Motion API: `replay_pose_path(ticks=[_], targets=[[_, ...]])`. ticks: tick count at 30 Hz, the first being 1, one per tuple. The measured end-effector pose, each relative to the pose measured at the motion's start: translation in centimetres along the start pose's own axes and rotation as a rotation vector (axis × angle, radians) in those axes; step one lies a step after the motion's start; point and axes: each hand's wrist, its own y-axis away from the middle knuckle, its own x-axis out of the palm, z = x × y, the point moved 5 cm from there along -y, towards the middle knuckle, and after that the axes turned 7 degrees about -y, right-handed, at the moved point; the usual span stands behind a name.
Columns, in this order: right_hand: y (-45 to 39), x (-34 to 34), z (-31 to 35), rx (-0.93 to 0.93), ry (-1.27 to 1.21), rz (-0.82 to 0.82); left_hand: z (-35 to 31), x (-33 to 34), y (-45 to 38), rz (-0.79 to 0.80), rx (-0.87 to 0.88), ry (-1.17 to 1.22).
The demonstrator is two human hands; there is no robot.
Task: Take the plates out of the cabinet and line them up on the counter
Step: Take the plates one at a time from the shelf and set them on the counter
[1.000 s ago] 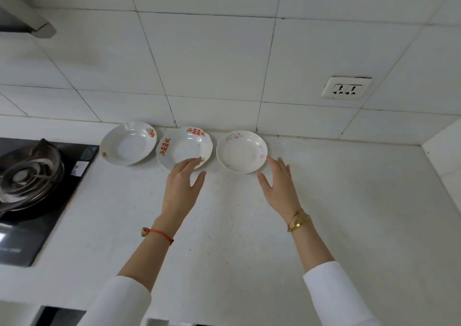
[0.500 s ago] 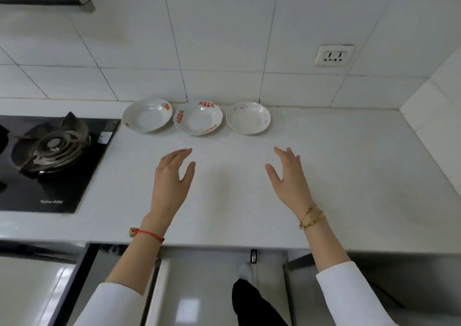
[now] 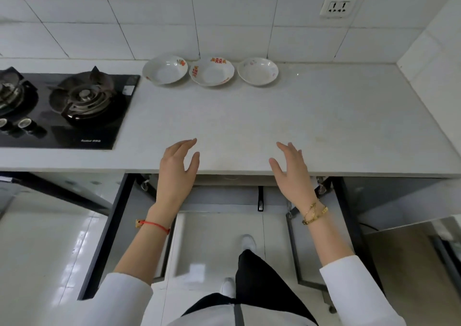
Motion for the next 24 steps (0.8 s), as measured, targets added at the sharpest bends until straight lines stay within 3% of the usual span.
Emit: replay_pose_path(ticks=[12,24], targets=[[3.0,0.8,-3.3,-0.053,0.058,0.015,0.2,3.7,4.2,0.029,-0.043,0.057],[0.4,6.1,-11.7,-0.123,0.123,0.023,5.5,14.4,5.8,0.013,-0.042,0.078]])
